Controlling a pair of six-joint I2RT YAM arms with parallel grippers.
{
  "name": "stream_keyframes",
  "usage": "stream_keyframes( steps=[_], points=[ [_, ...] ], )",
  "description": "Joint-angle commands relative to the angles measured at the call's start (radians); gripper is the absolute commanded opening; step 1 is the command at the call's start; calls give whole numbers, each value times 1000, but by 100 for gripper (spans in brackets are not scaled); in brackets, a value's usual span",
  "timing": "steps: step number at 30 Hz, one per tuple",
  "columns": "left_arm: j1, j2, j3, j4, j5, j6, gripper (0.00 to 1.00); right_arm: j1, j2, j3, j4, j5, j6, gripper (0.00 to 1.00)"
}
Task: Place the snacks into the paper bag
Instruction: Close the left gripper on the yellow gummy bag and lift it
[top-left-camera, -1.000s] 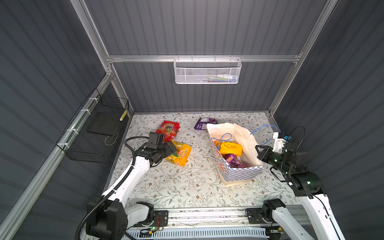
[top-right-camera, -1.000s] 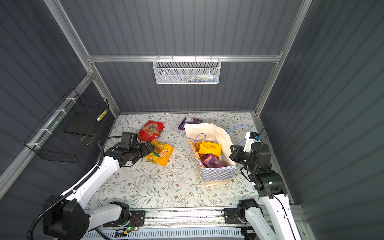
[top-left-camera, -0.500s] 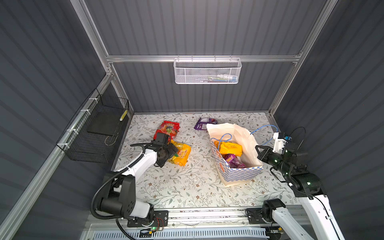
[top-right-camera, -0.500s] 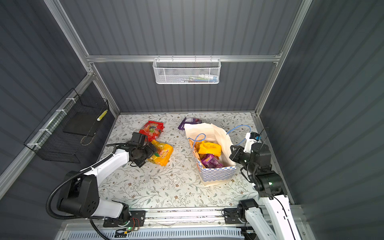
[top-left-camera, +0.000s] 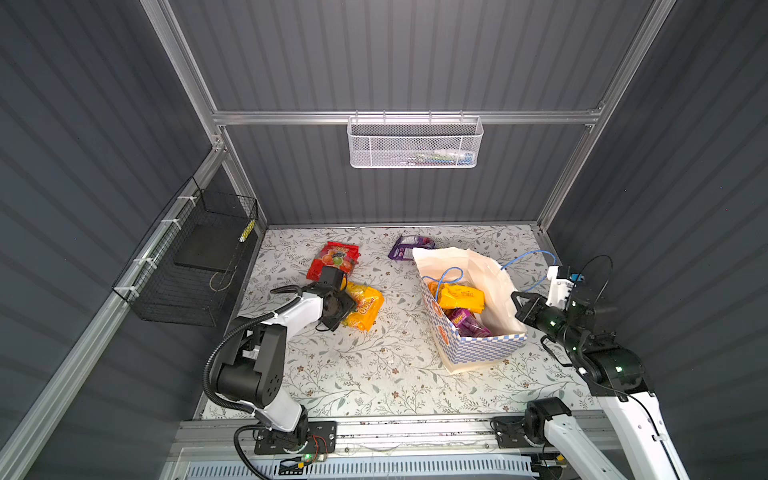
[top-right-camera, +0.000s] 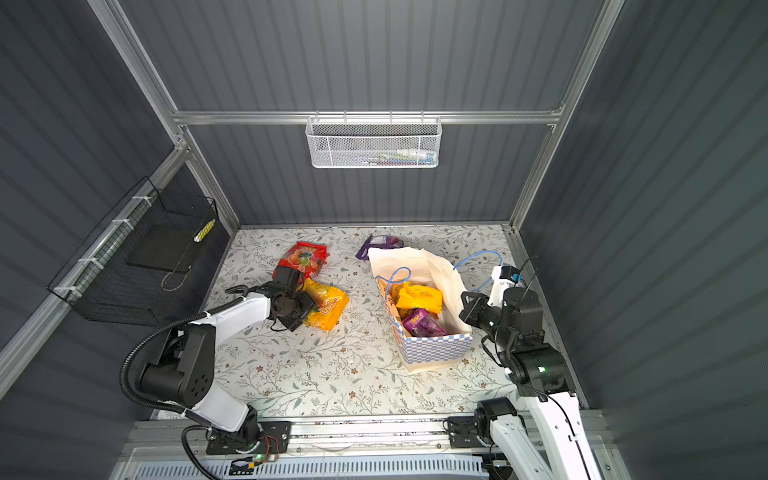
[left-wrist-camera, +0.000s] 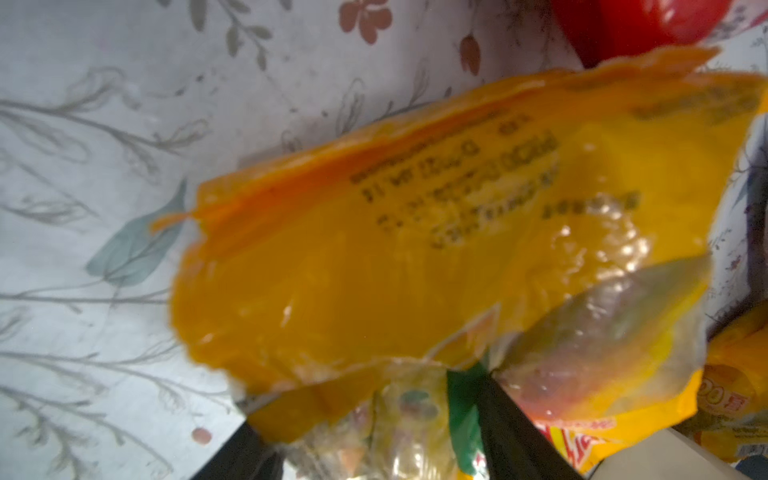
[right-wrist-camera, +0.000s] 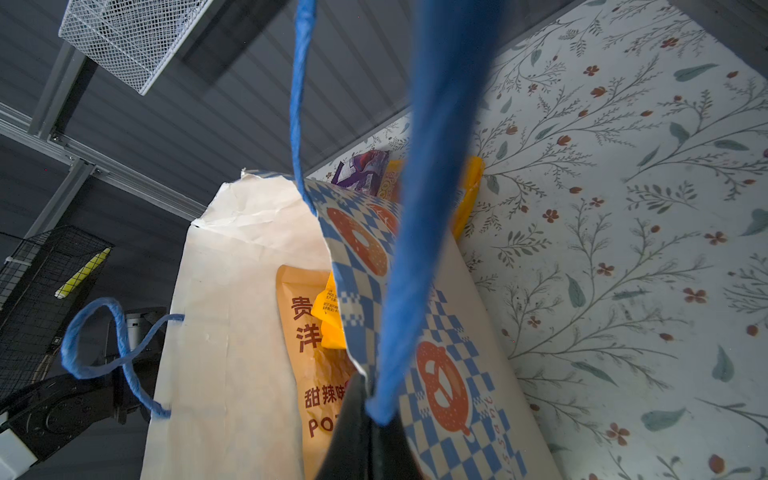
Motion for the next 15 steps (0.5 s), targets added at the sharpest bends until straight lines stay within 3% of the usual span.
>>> stream_keyframes(
  steps=[1,8,15],
  points=[
    [0,62,-21,-42,-59,-16,56,-3,-18,13,-9,17,-9,0],
    [0,-2,-47,-25,-57,2,18,-3,-23,21,-17,18,-10,0],
    [0,-213,-56,-32,-35,115,0,-3,-21,30,-17,18,-6,0]
  ],
)
